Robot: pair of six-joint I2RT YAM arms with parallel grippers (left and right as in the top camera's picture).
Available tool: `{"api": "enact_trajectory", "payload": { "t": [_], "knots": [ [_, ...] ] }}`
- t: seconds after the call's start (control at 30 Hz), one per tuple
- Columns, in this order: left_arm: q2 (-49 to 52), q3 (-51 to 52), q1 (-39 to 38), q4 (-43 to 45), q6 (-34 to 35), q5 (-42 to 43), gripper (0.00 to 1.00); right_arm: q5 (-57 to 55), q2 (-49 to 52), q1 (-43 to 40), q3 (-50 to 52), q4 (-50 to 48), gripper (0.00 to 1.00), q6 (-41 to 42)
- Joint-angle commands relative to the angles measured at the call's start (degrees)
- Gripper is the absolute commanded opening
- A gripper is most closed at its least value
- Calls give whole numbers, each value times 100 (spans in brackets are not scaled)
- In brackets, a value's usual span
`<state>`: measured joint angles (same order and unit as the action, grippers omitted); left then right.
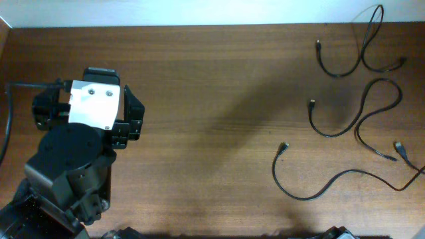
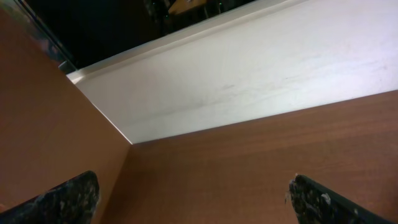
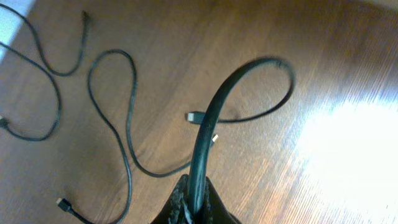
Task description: Untangle cables
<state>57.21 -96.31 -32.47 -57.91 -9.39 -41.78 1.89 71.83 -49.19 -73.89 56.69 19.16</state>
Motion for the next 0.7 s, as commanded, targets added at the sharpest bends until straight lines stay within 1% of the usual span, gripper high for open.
{"api": "enact_trajectory", "payload": {
  "t": [0.0,0.1,0.23,0.27,0.3,0.33,0.37,0.4,0.47,0.5,0.57,0.6,0.67],
  "knots": [
    [-39,-48,0,-7,-55,17,99,111,-199,-153,-15,107,4,219],
    [-39,-48,0,-7,-55,20,99,111,-695,-146,15,341,4,212],
    [-37,-48,-2,-9,-52,35,99,223,-1727,-140,398,470,4,131],
    [-37,-48,-2,-7,-52,46,99,682,-1980,-63,592,111,4,-378],
    [-39,-48,-2,-7,-52,46,99,706,-2055,44,739,-166,4,-411],
    [-39,-48,-2,-7,-52,46,99,498,-2035,190,992,-708,4,-363],
    [-39,-48,-2,-9,-52,46,99,339,-1906,243,1139,-990,4,-310],
    [-39,-48,-2,-15,-52,46,99,-153,-1368,254,1298,-1102,4,-11],
    [-39,-48,0,-74,-55,44,99,-557,-498,37,1379,-981,4,643],
    [-39,-48,-2,-96,-55,39,99,-496,-118,-271,1390,-929,4,874],
    [-39,-48,0,-111,-55,39,99,33,282,-1097,1390,-916,4,1005],
    [-39,-48,0,-114,-55,39,99,437,308,-1493,1390,-984,4,1029],
    [-37,-48,0,-114,-55,42,99,914,323,-1888,1390,-1202,4,1032]
  ]
}}
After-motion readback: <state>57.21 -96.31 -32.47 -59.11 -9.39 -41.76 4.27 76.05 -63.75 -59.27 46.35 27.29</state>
